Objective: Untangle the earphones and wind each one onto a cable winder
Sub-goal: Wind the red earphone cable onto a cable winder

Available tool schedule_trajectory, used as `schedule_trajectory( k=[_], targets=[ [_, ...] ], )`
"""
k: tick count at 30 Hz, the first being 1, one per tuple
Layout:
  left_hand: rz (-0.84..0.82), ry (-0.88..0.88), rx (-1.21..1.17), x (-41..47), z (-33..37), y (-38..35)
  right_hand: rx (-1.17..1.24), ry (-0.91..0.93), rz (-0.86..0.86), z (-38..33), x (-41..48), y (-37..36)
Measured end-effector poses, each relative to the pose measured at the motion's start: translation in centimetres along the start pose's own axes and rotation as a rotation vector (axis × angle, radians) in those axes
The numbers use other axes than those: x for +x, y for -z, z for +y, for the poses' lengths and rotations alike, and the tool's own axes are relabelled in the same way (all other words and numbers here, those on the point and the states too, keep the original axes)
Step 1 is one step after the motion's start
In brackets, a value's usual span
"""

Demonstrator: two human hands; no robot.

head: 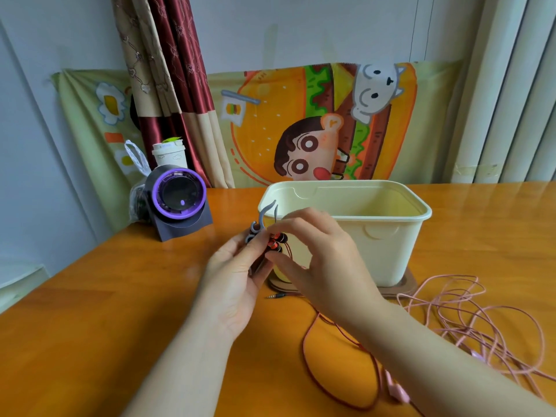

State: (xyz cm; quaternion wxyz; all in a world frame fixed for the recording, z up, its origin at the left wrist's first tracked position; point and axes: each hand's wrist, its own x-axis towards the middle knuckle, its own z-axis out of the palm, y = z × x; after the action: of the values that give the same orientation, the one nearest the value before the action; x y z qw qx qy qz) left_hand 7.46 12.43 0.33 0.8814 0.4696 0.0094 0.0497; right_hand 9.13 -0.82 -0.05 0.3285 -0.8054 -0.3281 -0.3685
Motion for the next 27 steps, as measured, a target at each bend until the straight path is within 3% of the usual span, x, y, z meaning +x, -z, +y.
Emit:
schedule_trajectory(
  k=[14,20,27],
  targets=[
    [0.049,0.152,-0.149,-0.3,-0.7,-0.7,0.080,0.064,0.079,1.9,-0.4,-0.2],
    [0.070,0.160,0.019,0.2,-0.6,0.1,0.113,0.047,0.036,2.1,0.0,0.3],
    [-0.045,0.088,0.180,0.4,-0.1,1.0,0.107,0.033,-0.060,2.6,0.6,1.3]
  ],
)
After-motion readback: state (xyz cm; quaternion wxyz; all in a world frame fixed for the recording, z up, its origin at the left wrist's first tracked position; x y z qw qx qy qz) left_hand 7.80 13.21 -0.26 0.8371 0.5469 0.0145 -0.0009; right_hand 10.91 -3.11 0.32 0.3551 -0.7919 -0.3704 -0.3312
